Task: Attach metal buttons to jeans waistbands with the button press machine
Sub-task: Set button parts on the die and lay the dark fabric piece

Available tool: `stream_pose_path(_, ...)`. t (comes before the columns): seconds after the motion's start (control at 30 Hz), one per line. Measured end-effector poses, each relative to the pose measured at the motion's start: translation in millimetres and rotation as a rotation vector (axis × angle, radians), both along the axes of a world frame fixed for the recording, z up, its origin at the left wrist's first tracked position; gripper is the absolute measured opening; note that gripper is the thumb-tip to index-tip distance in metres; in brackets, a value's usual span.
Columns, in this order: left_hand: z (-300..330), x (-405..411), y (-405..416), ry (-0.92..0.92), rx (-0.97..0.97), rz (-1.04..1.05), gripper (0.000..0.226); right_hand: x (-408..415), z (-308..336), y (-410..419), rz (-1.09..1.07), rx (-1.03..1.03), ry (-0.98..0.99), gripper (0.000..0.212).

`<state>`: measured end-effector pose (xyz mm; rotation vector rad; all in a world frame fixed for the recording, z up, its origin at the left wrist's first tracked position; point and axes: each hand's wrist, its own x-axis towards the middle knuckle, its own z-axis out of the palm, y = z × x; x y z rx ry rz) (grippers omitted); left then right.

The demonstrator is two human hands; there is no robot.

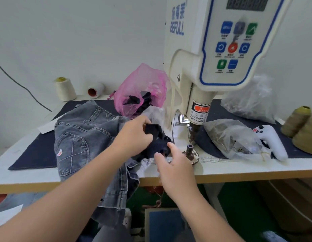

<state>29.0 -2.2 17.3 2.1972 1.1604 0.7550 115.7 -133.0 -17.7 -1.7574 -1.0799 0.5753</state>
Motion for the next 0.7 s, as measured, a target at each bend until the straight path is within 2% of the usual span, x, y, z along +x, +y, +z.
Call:
stream_pose_path(0.03,-4,-2,-2,0.072,0.114,-0.022,0.022,-1,-4,0,0.013,-0.029,-0.066,0.053)
stream_pose_path(0.1,-8,-5,-4,0.137,0.247,-0.038,0.028,-3,-11,0,-0.001,-0.042,-0.260,0.045)
stream_pose_path(0.2,-7,-7,-7,0.292,0.197,-0.169,0.025,-6,-20,1,-0.052,-0.046,-0.473,0.009)
stream_pose_path(0.27,-7,-5,-12,0.475,0.172,-0.283,0.018,-6,-22,2,-0.033,-0.080,-0.546,0.009)
stream_pose_path(0.3,-10,-5,-13,0.505,0.185,-0.285,0.017,-5,-24,2,-0.019,-0.082,-0.575,0.006)
stream_pose_path(0.33,-12,-4,-13,0.462,0.193,-0.260,0.019,-4,-24,2,-0.008,-0.078,-0.601,0.008)
stream_pose_path(0.43,-16,-1,-1,0.171,0.244,-0.095,0.023,-3,-27,2,0.031,-0.066,-0.657,0.016)
stream_pose_path(0.5,-16,4,13,0.144,0.317,-0.026,0.022,-3,-27,0,0.047,-0.092,-0.659,0.015)
stream_pose_path(0.6,-15,17,30,0.393,0.389,-0.021,0.030,-3,-29,-5,0.044,-0.069,-0.629,0.013)
stream_pose_path(0.7,-12,31,39,0.715,0.351,0.002,0.038,-6,-35,-15,0.054,-0.009,-0.596,0.015)
